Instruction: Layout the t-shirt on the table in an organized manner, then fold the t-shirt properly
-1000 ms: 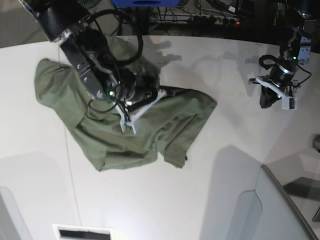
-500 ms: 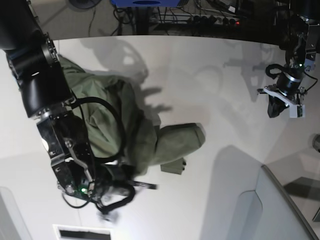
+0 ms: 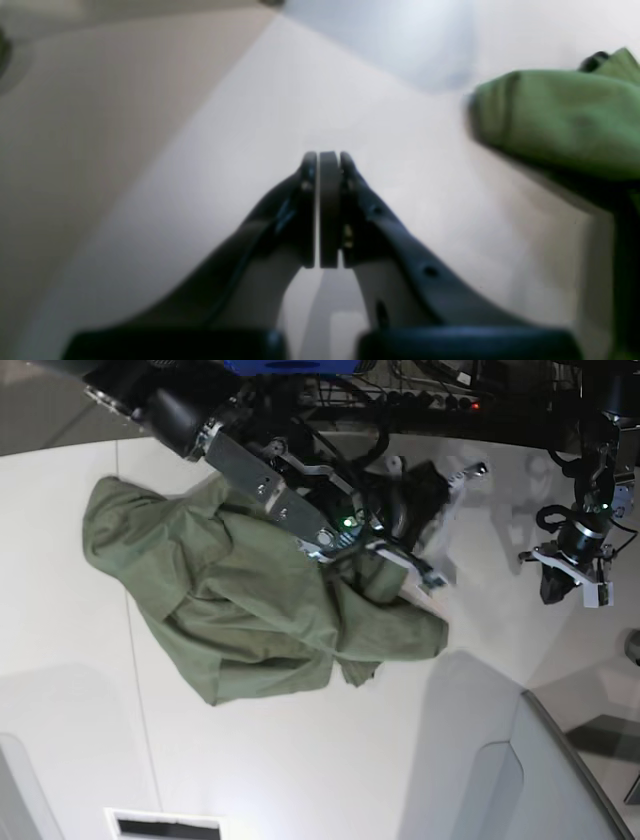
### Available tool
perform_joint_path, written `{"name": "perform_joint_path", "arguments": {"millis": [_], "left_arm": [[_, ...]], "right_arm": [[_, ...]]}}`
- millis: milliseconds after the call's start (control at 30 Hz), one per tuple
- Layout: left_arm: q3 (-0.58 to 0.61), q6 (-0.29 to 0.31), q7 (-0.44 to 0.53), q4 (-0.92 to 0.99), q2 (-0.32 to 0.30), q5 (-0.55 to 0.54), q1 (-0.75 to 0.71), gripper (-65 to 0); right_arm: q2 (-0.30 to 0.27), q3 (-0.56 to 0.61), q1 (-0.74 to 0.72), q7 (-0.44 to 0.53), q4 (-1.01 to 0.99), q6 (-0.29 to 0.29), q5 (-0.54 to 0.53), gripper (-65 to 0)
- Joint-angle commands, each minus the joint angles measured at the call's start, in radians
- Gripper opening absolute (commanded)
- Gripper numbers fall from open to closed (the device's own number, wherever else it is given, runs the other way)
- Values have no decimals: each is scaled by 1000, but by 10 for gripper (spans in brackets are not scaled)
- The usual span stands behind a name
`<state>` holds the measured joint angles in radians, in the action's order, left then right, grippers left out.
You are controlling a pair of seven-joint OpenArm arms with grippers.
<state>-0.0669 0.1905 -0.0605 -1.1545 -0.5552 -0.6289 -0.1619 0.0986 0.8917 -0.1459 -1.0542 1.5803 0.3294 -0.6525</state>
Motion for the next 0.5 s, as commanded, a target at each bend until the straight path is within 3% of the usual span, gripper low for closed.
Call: {"name": "perform_joint_path", "arguments": {"millis": [0, 100, 167, 333, 467], "left_arm": [[-9, 4, 20, -18, -22, -1, 9, -650], [-7, 4, 12, -17, -18, -1, 18, -650], [-7, 4, 8, -17, -18, -1, 20, -650], [-6, 4, 8, -11, -22, -1, 46, -650], [5, 8, 8, -29, -22, -1, 40, -650]], "right_arm": [[-3, -44, -36, 33, -5, 6, 27, -648], [-3, -49, -34, 22, -47, -3, 26, -645], [-1, -46, -34, 22, -62, -28, 26, -596], [0, -53, -36, -27, -59, -100, 26, -321], [-18, -58, -42, -44, 41, -143, 30, -378]]}}
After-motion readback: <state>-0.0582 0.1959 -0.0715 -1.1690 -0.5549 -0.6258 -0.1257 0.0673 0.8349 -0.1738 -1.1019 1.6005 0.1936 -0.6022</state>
